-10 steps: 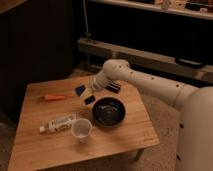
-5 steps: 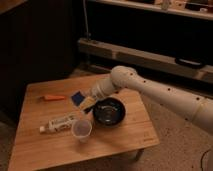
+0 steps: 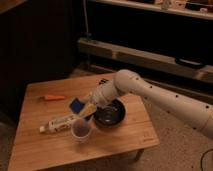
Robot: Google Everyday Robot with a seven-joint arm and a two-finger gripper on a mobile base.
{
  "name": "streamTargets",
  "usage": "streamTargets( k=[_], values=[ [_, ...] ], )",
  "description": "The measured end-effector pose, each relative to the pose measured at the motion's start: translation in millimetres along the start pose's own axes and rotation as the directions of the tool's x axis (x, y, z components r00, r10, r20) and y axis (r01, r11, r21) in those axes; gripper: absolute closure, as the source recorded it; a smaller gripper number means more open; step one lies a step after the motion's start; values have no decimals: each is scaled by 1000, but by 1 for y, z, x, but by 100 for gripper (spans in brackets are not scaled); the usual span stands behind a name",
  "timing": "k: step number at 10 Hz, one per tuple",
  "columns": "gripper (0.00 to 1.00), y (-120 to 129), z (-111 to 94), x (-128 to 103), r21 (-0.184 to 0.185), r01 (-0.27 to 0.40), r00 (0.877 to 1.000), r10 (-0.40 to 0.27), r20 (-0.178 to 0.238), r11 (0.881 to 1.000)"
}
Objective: Place the white sponge in the ceramic cup
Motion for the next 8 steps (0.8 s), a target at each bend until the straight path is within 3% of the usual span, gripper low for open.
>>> streamTargets(
  k=[2, 4, 8],
  values=[
    [100, 28, 13, -7, -65, 70, 998, -70, -1, 995],
    [100, 37, 16, -7, -99, 105, 994, -106, -3, 990],
    [100, 29, 31, -2, -103, 118, 993, -118, 6, 988]
  ],
)
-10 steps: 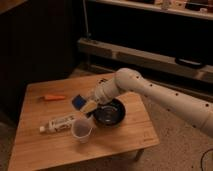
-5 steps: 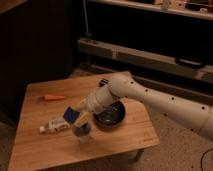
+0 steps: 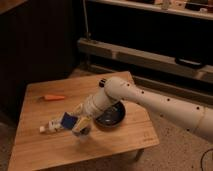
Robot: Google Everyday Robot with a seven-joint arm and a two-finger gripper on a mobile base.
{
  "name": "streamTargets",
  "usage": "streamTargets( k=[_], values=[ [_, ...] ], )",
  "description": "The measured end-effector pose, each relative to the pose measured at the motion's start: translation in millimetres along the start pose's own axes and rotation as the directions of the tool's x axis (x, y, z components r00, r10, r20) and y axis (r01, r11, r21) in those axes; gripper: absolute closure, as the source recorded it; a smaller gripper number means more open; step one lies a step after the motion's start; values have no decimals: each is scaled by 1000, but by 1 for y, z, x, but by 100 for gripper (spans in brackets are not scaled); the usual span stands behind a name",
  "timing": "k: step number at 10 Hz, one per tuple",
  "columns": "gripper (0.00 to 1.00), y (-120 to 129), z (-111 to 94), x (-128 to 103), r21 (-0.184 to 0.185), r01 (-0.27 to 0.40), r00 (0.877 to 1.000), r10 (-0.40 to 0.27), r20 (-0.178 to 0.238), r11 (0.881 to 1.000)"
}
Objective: Place the white sponge in the ceramic cup
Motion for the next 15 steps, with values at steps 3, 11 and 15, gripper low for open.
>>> streamTargets(
  k=[3, 11, 15],
  values=[
    [100, -5, 5, 4, 2, 2, 1000, -2, 13, 1000],
    [100, -6, 15, 17, -16, 89, 989, -86, 122, 996],
    [100, -10, 17, 19, -7, 99, 988, -97, 120, 995]
  ],
)
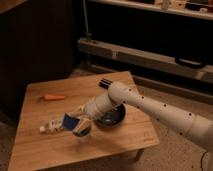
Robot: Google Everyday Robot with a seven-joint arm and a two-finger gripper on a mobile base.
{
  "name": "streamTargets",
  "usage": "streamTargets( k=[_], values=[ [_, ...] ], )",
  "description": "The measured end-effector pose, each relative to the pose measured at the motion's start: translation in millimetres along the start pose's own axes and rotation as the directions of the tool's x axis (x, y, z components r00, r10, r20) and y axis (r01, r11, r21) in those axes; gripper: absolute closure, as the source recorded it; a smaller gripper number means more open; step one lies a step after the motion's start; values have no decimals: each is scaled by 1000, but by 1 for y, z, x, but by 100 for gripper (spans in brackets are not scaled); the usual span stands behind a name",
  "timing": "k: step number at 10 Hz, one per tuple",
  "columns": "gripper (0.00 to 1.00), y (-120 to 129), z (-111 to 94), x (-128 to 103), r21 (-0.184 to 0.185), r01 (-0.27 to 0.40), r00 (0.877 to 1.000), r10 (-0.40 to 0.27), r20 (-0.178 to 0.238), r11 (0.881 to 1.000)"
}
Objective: Place the white sponge in the ceramic cup
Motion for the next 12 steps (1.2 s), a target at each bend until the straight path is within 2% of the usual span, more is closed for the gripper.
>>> streamTargets(
  k=[6, 10, 11, 12],
  values=[
    [100, -3, 1, 7, 16, 9, 1000, -9, -6, 1000],
    [100, -5, -4, 13, 23, 27, 999, -27, 17, 999],
    [98, -5, -6, 14, 23, 32, 999, -32, 22, 999],
    [92, -5, -6, 15, 23, 37, 999, -37, 24, 999]
  ],
)
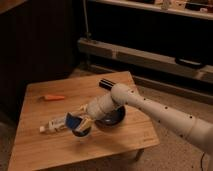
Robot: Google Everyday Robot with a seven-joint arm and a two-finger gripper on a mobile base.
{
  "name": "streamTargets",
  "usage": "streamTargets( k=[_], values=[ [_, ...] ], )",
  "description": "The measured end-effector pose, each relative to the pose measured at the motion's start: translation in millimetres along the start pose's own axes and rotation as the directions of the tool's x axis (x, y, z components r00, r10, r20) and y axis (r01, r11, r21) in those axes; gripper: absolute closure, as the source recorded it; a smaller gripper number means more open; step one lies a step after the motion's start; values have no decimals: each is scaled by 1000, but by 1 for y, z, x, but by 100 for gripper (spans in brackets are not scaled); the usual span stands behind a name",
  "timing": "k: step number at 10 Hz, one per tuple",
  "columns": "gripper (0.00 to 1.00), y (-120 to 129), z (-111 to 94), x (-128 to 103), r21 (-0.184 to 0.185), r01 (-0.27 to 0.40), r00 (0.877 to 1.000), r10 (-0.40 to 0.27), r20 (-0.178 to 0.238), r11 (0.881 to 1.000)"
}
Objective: Place the white sponge in the ceramic cup
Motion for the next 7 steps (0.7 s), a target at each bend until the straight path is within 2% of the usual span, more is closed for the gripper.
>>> streamTargets(
  k=[6, 7],
  values=[
    [28, 2, -4, 0, 0, 29, 1000, -29, 9, 1000],
    [22, 3, -3, 0, -1, 32, 999, -32, 11, 999]
  ],
)
